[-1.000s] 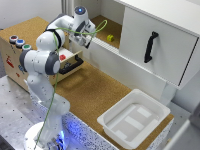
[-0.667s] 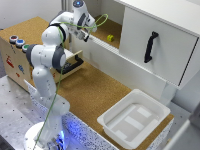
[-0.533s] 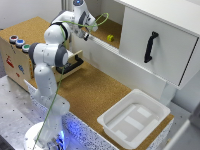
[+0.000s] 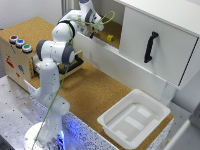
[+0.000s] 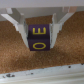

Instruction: Put the purple object inside the left cabinet

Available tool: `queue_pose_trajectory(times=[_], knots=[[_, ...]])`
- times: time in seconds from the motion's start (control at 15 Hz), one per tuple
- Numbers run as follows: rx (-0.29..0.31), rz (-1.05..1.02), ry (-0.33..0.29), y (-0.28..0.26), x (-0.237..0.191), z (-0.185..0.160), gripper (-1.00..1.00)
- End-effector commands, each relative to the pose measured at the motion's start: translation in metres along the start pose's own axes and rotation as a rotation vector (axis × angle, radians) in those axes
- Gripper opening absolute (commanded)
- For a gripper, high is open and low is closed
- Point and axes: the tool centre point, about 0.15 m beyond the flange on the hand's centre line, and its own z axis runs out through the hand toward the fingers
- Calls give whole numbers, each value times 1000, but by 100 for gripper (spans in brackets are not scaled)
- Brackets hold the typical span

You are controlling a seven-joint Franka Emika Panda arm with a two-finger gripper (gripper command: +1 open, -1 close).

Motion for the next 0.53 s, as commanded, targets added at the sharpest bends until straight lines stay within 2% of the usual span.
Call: queue_pose_trajectory(times=[0.0, 0.27, 0.47], knots=[[-82, 13, 13, -28, 21, -20, 100], [-56, -4, 71, -43, 5, -60, 100], [-39, 7, 44, -44, -18, -77, 100]])
